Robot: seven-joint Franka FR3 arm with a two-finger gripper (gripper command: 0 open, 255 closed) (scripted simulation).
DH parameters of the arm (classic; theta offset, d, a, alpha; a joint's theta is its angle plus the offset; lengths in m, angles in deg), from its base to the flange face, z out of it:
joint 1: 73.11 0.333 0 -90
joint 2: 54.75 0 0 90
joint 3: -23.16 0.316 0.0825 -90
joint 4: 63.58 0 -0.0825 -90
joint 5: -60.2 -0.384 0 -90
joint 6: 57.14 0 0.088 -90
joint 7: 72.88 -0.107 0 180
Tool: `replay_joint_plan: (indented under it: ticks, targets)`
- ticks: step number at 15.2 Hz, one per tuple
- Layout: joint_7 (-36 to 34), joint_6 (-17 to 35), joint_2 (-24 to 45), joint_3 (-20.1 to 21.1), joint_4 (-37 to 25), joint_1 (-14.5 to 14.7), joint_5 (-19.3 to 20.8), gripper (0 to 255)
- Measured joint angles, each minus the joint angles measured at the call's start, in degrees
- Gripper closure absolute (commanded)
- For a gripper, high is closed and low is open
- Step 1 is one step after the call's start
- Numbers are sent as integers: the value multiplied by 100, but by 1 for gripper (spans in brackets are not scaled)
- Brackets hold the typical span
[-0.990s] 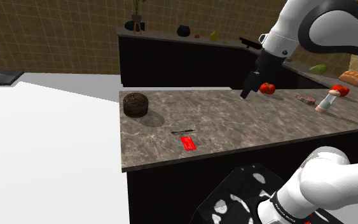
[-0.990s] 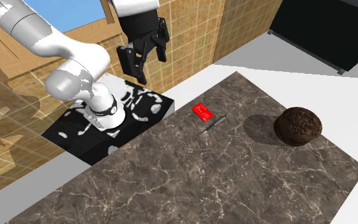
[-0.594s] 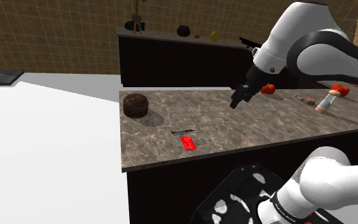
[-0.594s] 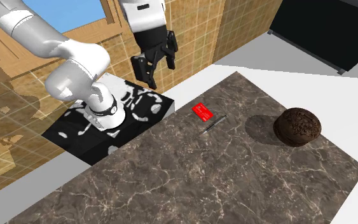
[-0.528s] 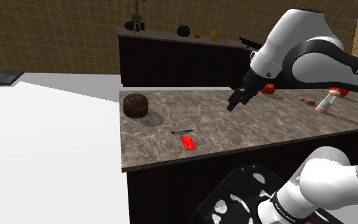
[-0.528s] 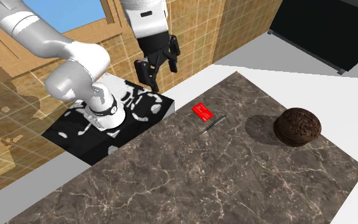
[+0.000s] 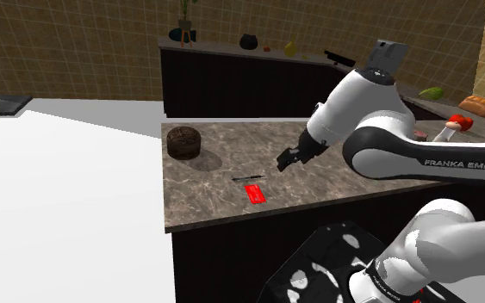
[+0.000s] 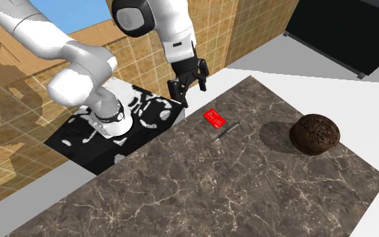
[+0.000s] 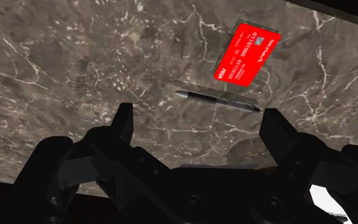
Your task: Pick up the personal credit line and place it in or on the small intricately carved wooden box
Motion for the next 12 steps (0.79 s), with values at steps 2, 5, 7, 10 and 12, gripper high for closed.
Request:
replay_joint_plan:
  ticks: [2, 5, 7, 10, 12]
  targets:
    - [-425, 606, 166, 355, 256, -117, 10, 0]
    - [-1167, 1512, 660, 1044, 382, -515, 155, 0]
    - [-1759, 2099, 1083, 1652, 329, -997, 381, 0]
    - [-2842, 2914, 1651, 2913, 157, -2143, 935, 0]
    - [-3249, 3230, 1822, 3456, 109, -2697, 1180, 0]
